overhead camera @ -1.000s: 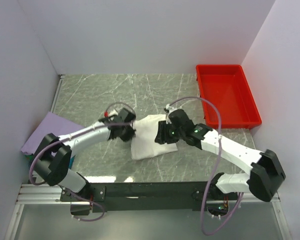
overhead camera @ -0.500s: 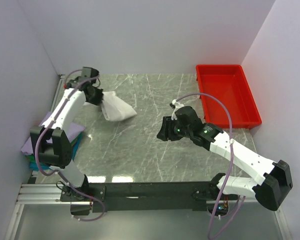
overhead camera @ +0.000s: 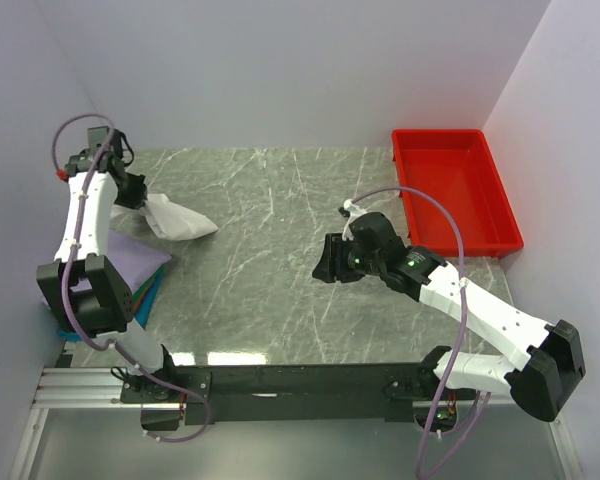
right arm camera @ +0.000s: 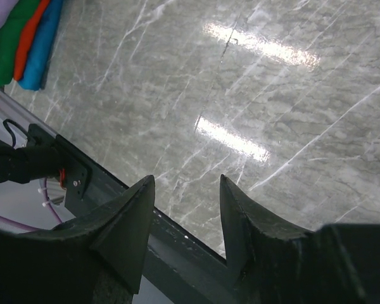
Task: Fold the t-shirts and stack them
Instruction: Neatly place the folded tshirt to the corner
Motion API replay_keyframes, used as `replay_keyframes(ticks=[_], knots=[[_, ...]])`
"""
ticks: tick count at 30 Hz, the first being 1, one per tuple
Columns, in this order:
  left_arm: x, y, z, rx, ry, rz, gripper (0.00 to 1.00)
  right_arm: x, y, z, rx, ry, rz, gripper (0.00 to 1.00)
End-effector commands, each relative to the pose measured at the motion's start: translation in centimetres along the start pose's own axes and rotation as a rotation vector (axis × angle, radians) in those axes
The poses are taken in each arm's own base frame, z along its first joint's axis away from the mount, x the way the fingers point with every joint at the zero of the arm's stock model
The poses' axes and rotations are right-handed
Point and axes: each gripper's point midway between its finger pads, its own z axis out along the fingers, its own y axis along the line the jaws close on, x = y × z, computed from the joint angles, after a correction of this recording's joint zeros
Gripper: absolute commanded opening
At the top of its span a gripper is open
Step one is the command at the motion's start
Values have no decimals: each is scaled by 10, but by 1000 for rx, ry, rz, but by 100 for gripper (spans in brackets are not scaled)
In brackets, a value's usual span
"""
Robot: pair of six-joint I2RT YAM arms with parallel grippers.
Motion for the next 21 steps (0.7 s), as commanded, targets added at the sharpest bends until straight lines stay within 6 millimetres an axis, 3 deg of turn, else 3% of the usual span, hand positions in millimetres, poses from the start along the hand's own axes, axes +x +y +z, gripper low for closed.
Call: replay_keyframes(ticks=[1, 11, 21], knots=[[-18, -6, -21, 56, -9, 59, 1, -13, 9, -2, -39, -47, 4, 53], [-70, -4, -65, 115, -86, 51, 1, -14, 10, 0, -41, -44, 4, 52], [-88, 4, -96, 184, -121, 69, 0, -15, 11, 3, -46, -41, 4, 52]])
